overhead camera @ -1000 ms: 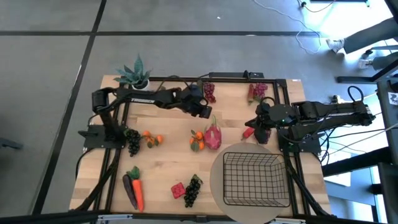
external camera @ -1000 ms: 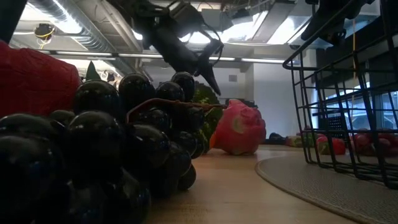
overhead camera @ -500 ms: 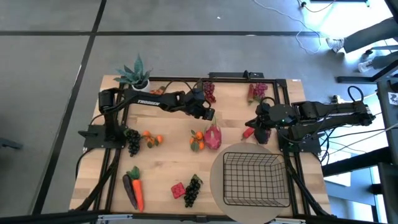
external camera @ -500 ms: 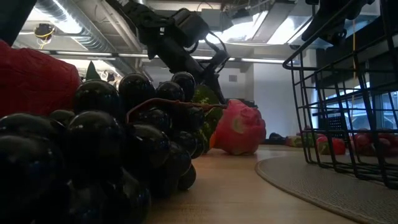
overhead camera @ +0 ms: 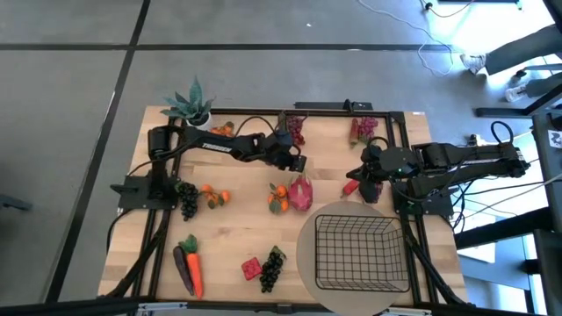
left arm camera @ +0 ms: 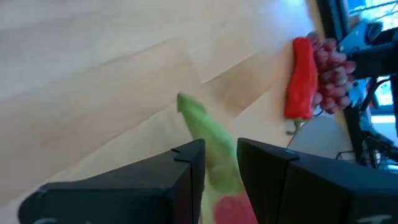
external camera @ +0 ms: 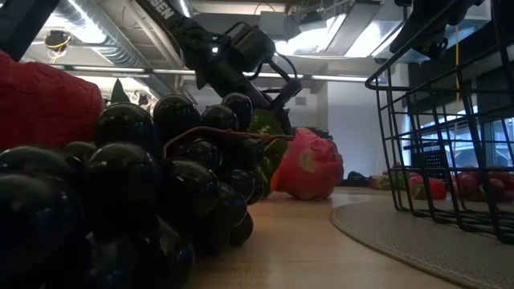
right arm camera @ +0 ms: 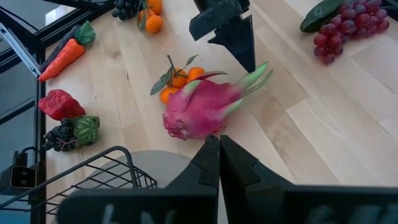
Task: Build produce basket
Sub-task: Put the dragon fruit into the black wire basket
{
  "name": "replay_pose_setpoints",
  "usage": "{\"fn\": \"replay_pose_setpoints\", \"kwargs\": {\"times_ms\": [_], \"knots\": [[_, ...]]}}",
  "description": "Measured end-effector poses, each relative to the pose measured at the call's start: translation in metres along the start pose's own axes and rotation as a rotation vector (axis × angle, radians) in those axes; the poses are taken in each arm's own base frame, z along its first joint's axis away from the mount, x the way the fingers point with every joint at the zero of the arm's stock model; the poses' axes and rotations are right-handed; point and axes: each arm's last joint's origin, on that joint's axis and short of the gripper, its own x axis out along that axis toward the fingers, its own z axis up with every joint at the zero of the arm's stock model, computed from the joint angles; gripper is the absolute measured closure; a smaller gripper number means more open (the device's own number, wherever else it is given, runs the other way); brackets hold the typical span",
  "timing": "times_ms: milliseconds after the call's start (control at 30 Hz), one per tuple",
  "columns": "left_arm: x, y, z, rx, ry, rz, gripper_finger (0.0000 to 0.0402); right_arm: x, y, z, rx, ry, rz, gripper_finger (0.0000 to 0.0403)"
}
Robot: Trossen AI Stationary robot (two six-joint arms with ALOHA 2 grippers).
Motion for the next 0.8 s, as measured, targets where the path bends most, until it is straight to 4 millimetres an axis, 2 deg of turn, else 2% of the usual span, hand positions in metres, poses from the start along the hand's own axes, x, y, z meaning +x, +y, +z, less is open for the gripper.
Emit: {"fn": "replay_pose_setpoints", "kwargs": {"times_ms": [433,800], "knots": [[-0.0001,0.0007,0.0009,-0.001,-0.032,0.022,0.0319,0.0000,0.0000,0.0000,-0.001,0.000,0.000,0.0402],[0.0096,0.0050,-0.0046,0.000,-0.020,0.020,0.0319,0.0000,0.0000,0.0000,-0.002,0.000,0.000,0.0402]]}}
